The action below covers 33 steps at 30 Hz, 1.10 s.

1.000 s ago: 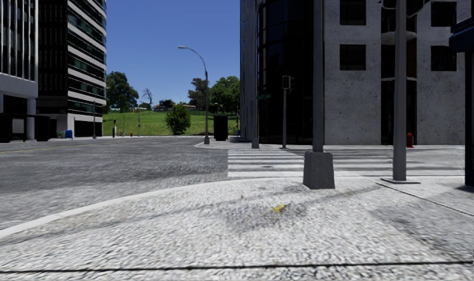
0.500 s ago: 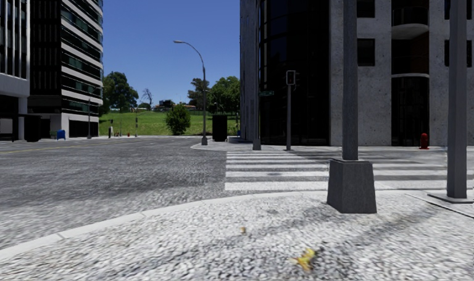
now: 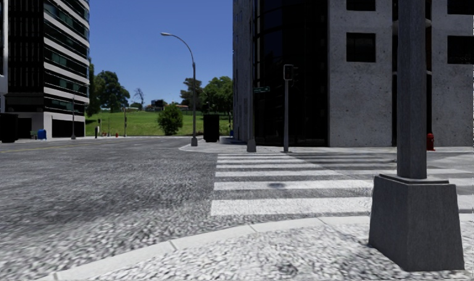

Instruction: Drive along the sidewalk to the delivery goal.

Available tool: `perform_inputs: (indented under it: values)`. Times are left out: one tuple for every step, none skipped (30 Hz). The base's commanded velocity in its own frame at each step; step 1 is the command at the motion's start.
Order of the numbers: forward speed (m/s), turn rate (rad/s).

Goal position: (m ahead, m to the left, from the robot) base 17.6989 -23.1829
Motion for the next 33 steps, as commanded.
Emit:
perform_inputs:
  values:
    - [2.0, -0.25]
    - [2.0, -0.26]
    - [2.0, -0.3]
    - [2.0, -0.3]
    - [2.0, -0.31]
    - [2.0, -0.31]
    - [2.0, -0.31]
    - [2.0, -0.35]
    - [1.95, -0.37]
    - [1.88, -0.38]
    - [1.81, -0.38]
    - [1.81, -0.38]
    - [1.71, -0.38]
    - [1.63, -0.38]
    - [1.57, -0.38]
    - [1.56, -0.38]
    - [1.55, -0.38]
    - [1.55, -0.38]
    - [1.55, -0.38]
    - [1.55, -0.38]
    - [1.55, -0.38]
    - [1.55, -0.38]
    - [1.55, -0.38]
    - [1.55, -0.38]
    - [1.55, -0.38]
    - [1.55, -0.38]
    - [1.55, -0.38]
    - [1.55, -0.38]
    - [1.55, -0.38]
    - [1.55, -0.38]
    - [1.55, -0.38]
    - [1.55, -0.38]
    - [1.55, -0.38]
